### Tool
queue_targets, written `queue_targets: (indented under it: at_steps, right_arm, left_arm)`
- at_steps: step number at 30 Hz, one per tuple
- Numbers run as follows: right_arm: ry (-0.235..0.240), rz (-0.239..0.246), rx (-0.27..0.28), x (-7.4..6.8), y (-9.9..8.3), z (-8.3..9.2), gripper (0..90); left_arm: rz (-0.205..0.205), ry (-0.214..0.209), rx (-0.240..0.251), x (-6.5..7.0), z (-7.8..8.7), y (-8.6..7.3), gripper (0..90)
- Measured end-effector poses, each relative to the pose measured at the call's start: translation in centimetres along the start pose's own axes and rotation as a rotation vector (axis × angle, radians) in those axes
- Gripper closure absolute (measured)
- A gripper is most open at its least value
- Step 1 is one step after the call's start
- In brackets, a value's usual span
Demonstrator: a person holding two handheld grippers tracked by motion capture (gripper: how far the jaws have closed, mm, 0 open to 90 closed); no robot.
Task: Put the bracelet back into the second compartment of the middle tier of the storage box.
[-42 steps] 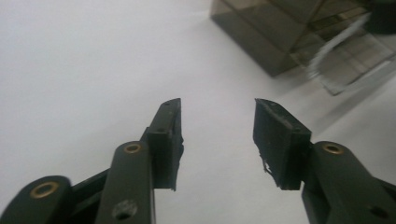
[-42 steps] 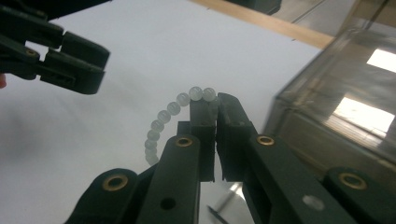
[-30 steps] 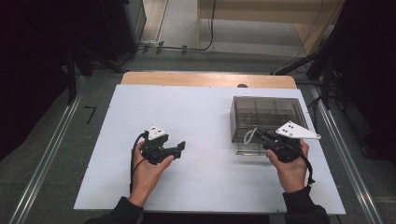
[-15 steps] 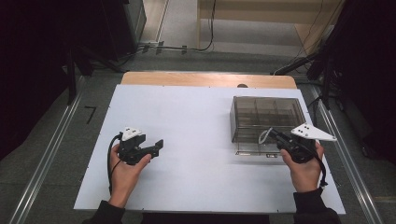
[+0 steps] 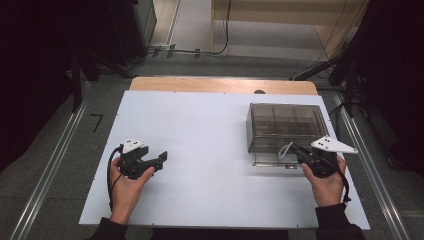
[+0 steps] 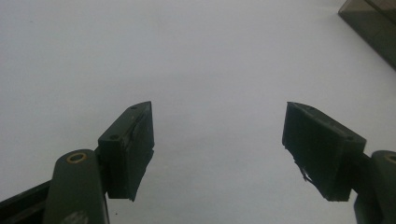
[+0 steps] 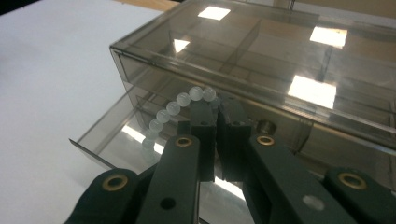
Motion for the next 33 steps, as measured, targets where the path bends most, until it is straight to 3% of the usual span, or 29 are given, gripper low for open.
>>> queue_targets:
  at_steps: [12,21,25,33]
  right_arm:
    - [-0.046,-0.005,-0.057,1.8,-1.8,-0.4,83.7]
    - [-0.117,0.061,-0.151,2.1,-3.0,-1.1,83.3]
    - [-0.146,0.086,-0.173,2.1,-3.1,-1.3,68.3]
    - [-0.201,0.101,-0.174,3.0,-2.8,0.0,61.3]
  left_arm:
    - [0.004,0.004,-0.002,-0.1,0.0,0.0,25.4]
    - [0.001,0.006,-0.005,-0.1,0.0,-0.1,25.3]
    - [0.004,0.005,-0.004,-0.2,0.0,-0.1,25.0]
    - [0.010,0.006,-0.004,-0.3,0.0,-0.1,25.0]
Point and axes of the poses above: each handheld gripper's, and its own axes: z roughly backward along the jaws, y roughly out of its top, x roughly to its right, the point moved 10 cm from there along -z, roughly forward along the jaws, and after that the axes turned 4 degrees about -z, right-handed, at the moved point
